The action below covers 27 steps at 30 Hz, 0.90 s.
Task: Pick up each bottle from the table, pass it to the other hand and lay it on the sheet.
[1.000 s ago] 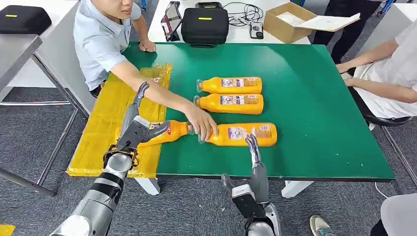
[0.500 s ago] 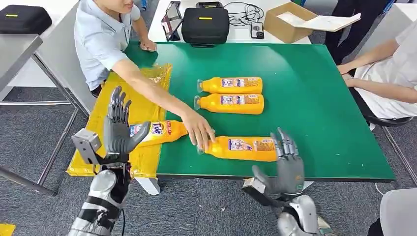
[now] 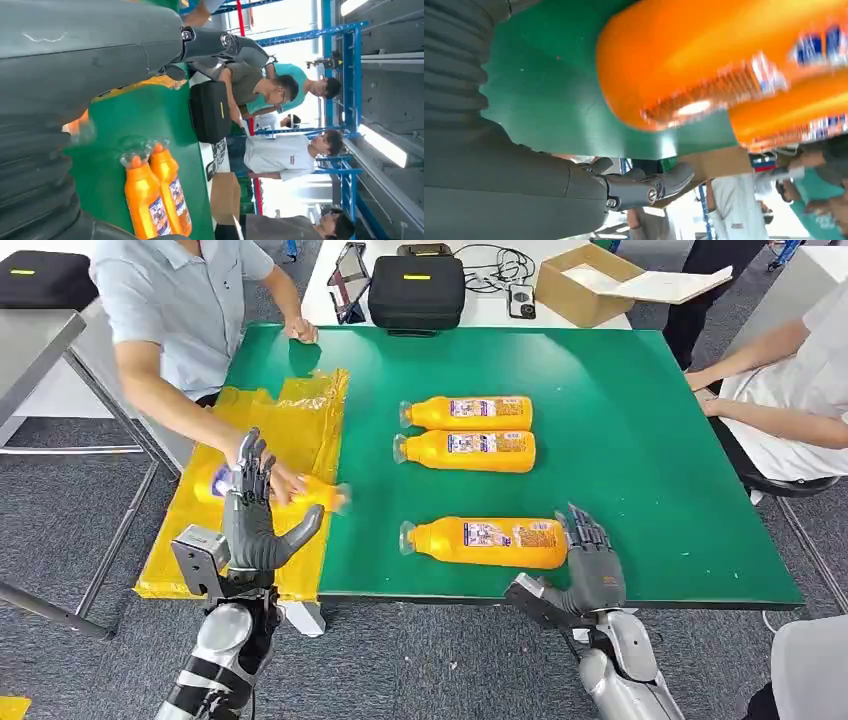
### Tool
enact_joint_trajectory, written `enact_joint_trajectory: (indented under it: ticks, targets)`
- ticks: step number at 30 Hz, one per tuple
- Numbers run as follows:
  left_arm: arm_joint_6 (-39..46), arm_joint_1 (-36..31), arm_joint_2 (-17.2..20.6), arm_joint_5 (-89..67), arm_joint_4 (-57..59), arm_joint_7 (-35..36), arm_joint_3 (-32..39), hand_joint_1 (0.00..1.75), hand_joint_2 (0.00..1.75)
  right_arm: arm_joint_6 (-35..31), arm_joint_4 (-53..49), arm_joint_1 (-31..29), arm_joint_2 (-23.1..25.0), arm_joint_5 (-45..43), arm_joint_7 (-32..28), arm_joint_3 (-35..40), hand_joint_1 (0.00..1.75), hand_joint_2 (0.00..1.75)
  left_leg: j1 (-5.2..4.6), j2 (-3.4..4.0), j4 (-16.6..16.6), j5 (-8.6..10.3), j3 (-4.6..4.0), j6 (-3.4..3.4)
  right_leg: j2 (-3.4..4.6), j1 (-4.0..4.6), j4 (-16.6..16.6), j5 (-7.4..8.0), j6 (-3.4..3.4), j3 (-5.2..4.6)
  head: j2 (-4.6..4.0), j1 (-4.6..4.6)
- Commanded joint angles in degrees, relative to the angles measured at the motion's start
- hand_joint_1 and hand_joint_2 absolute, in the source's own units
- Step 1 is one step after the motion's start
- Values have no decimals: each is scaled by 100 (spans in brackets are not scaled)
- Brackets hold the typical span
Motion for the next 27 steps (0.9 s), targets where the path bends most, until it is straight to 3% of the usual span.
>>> enact_joint_trajectory:
  ticks: [1,16,27]
  targets:
    - [126,-175,-23,-58,316,24,-180,0,175,108,1008,-584,38,84,96,419,0,175,7,14,4,2,-4,-5,11,8,-2,9,-12,-5,0,0]
    - [191,-371,-88,-18,445,56,-343,0,175,116,1563,-1125,347,286,224,964,0,175,10,17,4,5,-4,-8,13,9,-2,12,-15,-9,0,0]
    - [248,-505,-93,-86,458,79,-502,0,175,662,1988,-1405,549,0,249,1006,0,175,3,11,4,3,-2,-4,8,3,2,6,-6,-6,0,0]
